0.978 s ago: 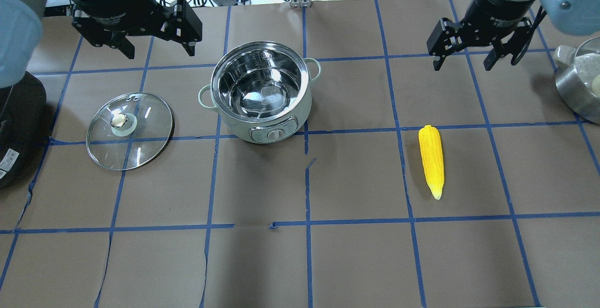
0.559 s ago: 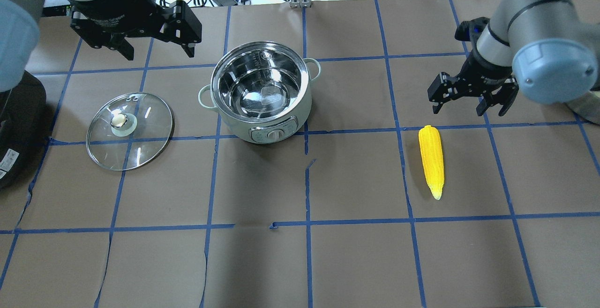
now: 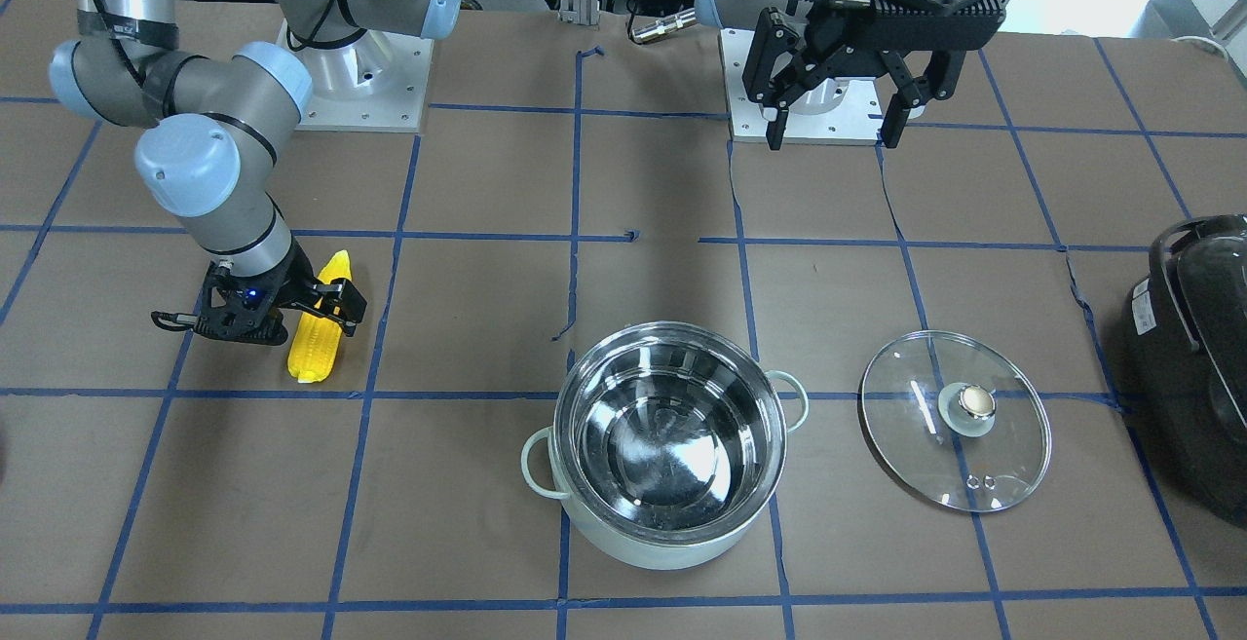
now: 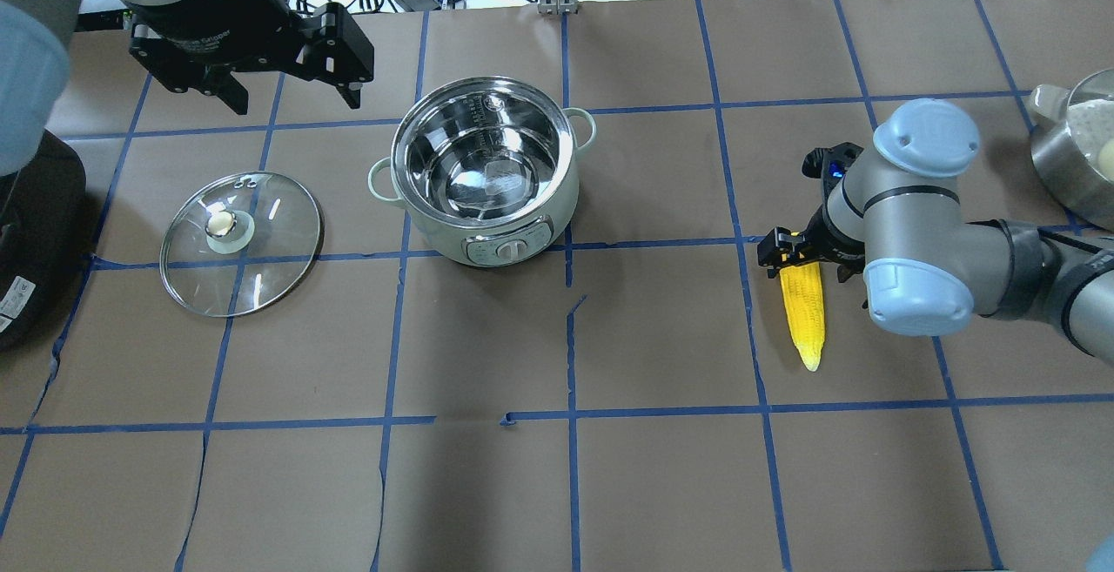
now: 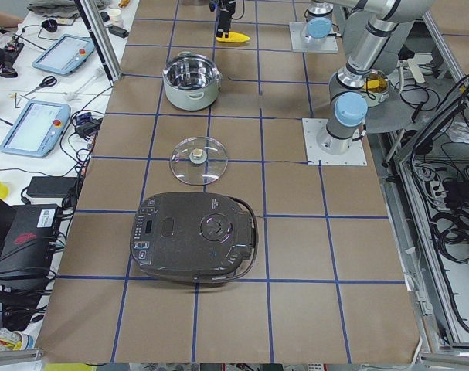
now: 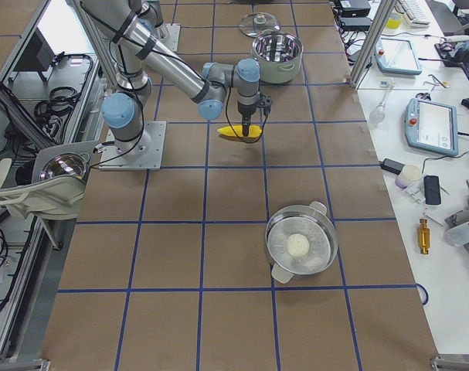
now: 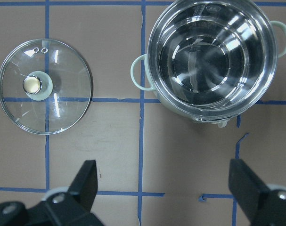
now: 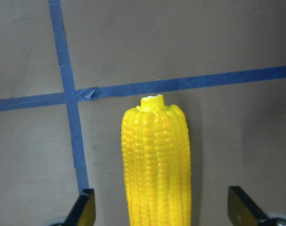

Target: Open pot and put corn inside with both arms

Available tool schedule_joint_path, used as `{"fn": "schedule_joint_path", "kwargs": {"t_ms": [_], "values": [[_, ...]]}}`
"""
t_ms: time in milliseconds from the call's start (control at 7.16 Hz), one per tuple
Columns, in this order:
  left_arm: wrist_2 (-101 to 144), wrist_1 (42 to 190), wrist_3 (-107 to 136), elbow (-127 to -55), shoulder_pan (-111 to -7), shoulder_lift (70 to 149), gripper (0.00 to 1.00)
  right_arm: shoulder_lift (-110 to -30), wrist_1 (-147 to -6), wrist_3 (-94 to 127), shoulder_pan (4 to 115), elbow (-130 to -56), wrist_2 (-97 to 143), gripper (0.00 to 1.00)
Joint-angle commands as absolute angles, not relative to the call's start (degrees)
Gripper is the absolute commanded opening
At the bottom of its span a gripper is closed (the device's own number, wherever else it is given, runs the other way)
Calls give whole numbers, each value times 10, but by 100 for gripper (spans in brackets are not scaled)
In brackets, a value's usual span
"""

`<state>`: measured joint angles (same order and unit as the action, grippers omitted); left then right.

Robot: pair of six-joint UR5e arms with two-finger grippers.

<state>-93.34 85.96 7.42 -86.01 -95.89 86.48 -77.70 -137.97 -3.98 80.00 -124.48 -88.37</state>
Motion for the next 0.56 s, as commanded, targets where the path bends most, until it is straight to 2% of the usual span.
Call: {"fn": "schedule_joint_path", "kwargs": {"t_ms": [0,140,279,419], "values": [[-933,860,75,-860,-959,864,100,-763,-1396,-42,803,-1253,-885,81],[-933,860,75,-861,-959,864,100,-763,-1396,-44,803,-1256,-885,81],[-934,860,74,-861,-959,864,100,-763,-1396,-46,803,-1255,-886,48],[-934,860,74,-861,-959,864,100,-765,-1396,-47,802,-1253,-892,22]]}}
